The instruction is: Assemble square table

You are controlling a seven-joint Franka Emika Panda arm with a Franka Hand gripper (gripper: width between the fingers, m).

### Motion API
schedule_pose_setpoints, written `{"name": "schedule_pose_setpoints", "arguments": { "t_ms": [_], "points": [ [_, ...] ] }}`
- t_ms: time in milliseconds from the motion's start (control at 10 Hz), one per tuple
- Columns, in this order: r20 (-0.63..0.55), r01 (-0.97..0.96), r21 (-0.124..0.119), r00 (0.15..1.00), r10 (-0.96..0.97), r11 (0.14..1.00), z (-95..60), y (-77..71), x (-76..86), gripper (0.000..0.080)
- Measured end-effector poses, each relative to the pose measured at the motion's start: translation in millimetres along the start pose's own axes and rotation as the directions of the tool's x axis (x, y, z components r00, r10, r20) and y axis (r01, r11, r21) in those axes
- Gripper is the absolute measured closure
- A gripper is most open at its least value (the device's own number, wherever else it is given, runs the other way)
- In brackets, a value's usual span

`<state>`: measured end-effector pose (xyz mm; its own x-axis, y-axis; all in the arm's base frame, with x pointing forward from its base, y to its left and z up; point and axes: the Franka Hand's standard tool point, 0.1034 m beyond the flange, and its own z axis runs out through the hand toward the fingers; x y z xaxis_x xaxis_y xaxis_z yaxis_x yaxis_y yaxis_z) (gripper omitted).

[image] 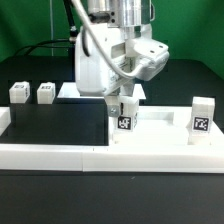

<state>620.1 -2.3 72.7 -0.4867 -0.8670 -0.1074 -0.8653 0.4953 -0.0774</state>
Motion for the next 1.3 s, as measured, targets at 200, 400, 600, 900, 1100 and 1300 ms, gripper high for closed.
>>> {"name": "schedule_pose_setpoints", "arguments": {
  "t_ms": [200, 400, 600, 900, 1100, 1300],
  "points": [
    [0.012, -0.074, 0.004, 0.997, 0.074, 0.997, 0.0, 0.8, 1.2, 0.0486],
    [0.010, -0.119, 0.002, 0.993, 0.119, 0.993, -0.1, 2.0, 3.0, 0.0481],
    [0.005, -0.138, 0.000, 0.990, 0.138, 0.990, -0.3, 2.5, 3.9, 0.0481],
    [0.003, -0.120, -0.001, 0.993, 0.120, 0.993, 0.7, 3.0, 4.3, 0.0366],
    [0.003, -0.119, -0.001, 0.993, 0.119, 0.993, 1.1, 3.2, 4.4, 0.0169],
    [0.002, -0.119, -0.002, 0.993, 0.119, 0.993, 1.3, 3.3, 4.5, 0.0153]
  ]
}}
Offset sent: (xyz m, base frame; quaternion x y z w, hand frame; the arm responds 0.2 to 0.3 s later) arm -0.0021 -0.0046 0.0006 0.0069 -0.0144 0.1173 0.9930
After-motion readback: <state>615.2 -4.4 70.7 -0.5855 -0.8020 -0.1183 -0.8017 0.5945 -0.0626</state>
